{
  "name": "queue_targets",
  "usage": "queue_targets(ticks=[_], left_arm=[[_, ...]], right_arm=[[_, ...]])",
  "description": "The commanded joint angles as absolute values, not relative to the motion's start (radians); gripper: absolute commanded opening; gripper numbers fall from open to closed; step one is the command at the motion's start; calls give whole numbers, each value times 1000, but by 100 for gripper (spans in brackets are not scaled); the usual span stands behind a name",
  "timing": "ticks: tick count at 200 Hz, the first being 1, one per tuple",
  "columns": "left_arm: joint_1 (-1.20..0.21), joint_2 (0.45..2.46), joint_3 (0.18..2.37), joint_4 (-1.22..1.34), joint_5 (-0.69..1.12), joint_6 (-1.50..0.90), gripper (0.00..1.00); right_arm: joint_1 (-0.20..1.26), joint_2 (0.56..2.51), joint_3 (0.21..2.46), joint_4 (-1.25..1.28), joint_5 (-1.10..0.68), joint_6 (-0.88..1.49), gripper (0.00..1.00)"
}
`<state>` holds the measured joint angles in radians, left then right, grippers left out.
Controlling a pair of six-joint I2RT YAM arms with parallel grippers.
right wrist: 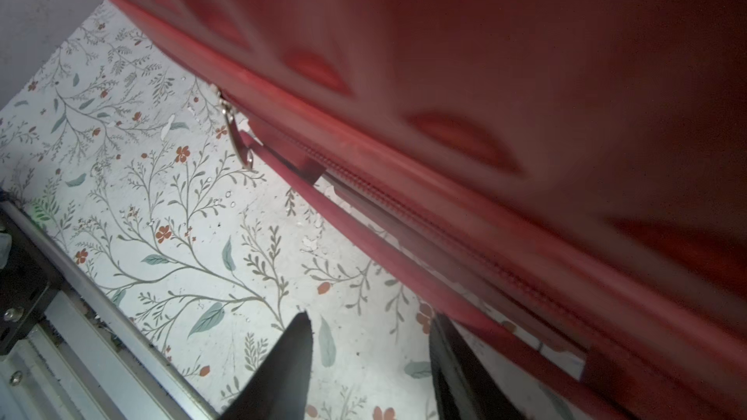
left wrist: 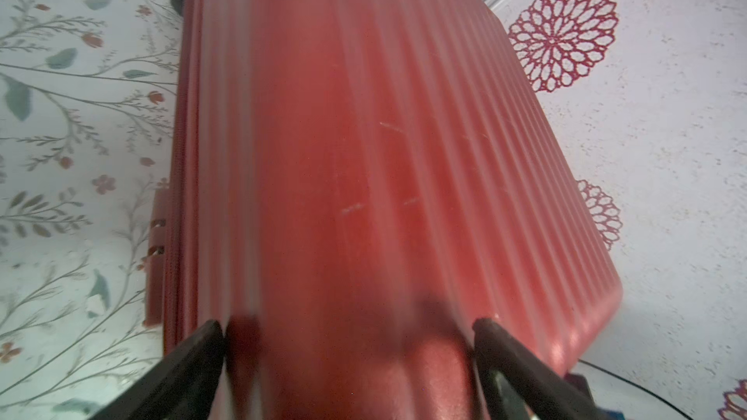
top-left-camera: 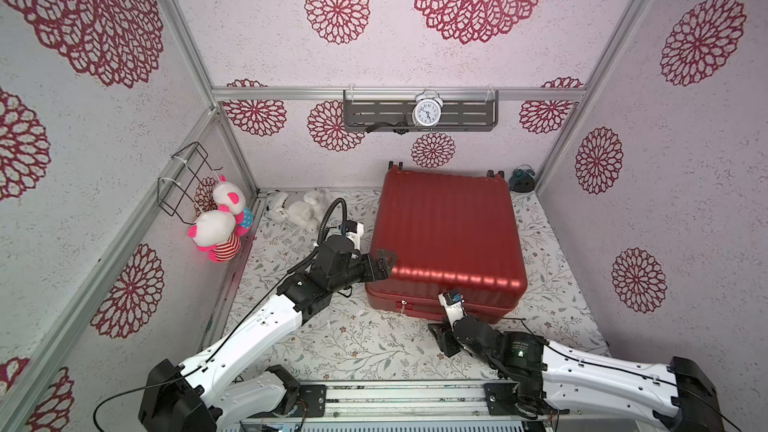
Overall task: Open the suitcase zippers
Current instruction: Adjust the suitcase at the center of the board.
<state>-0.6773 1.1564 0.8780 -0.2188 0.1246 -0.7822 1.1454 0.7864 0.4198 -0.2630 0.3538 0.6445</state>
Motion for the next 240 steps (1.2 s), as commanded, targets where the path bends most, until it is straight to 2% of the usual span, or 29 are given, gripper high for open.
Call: queue_targets(ticks=[1, 41, 89, 106, 110, 114, 157, 186, 213, 240], left_arm=[[-760, 1217, 850, -180, 186, -793, 98], [-884, 1294, 852, -114, 153, -832, 99], [-895, 1255, 879, -168, 68, -796, 98], [-880, 1242, 898, -193, 67, -784, 98], [-878, 1240, 901, -196, 67, -781, 98], [-876, 1239, 905, -200, 70, -778, 98], [-851, 1230, 927, -206, 98, -765, 98], [-817, 1238, 953, -202, 137, -758, 98], [-791, 1239, 975, -213, 154, -747, 98], [-760, 1242, 984, -216, 176, -742, 98]], right_arm=[[990, 697, 409, -359, 439, 689, 51], [772, 650, 386, -305, 252, 582, 53], [669, 654, 351, -197, 106, 484, 65], [669, 624, 333, -174, 54, 477, 74], [669, 613, 324, -171, 44, 479, 94], [669, 598, 316, -170, 34, 483, 99], [689, 394, 203, -150, -61, 505, 99], [728, 330, 173, -122, -4, 526, 99], [794, 380, 178, -73, 100, 553, 99], [929, 483, 176, 55, 192, 508, 99]])
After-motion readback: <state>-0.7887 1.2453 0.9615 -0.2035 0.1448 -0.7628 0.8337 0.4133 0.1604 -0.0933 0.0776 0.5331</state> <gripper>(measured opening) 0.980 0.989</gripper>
